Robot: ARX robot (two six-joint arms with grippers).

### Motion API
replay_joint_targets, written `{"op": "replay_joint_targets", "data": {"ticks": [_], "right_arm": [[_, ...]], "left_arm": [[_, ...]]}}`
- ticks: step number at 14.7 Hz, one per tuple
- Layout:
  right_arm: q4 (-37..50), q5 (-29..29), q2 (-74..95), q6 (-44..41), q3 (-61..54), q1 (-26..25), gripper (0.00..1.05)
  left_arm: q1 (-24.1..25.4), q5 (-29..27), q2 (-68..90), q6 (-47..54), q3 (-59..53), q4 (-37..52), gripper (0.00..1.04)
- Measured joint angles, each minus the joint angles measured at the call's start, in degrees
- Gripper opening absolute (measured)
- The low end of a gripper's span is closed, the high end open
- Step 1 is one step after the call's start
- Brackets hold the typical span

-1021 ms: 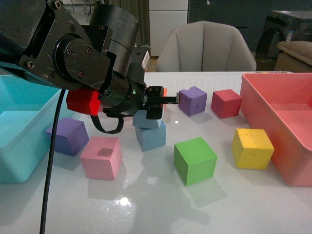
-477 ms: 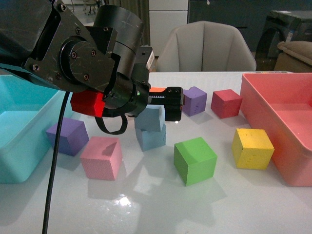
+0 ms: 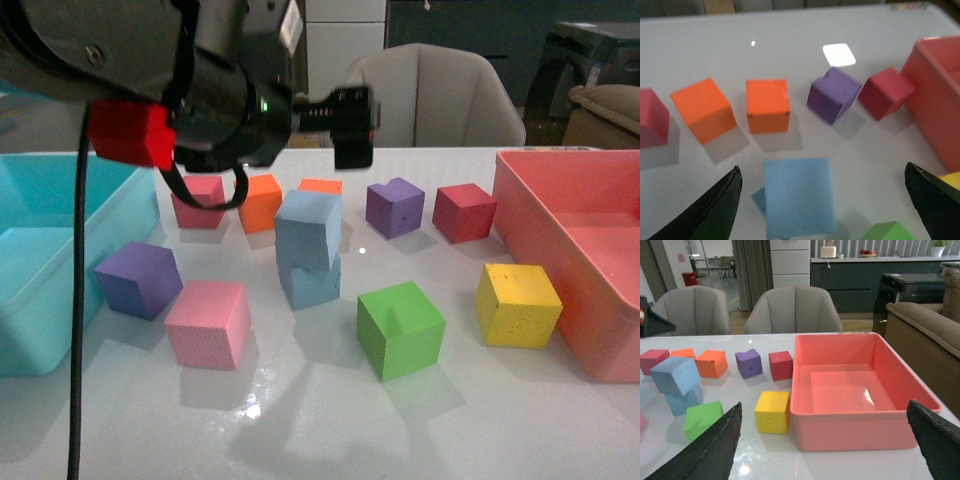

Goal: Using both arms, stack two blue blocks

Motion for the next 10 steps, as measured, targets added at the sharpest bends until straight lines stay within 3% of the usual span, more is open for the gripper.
{"op": "replay_joint_targets", "data": {"ticks": [5,6,7,9,10], "right_arm": [[0.0,0.0,0.0,0.0,0.0,0.0,0.98],[0.0,0.0,0.0,0.0,0.0,0.0,0.98],[0.0,0.0,0.0,0.0,0.0,0.0,0.98],[0.0,0.0,0.0,0.0,0.0,0.0,0.98],[0.0,0.0,0.0,0.0,0.0,0.0,0.98]], "left_arm": [[-1.4,-1.9,-18.7,-0.6,-15.5,5.6,0.98],[-1.2,-10.4,-21.4,2.2,-22.0,19.2,0.88],[1.4,-15.4,-28.1,6.2,-31.5,28.5,0.74],[10.1,-12.8,-42.8,8.7,-46.1,31.9,0.45],[10.8,-10.3,-45.7,9.1,-50.4,32.2,0.3]]}}
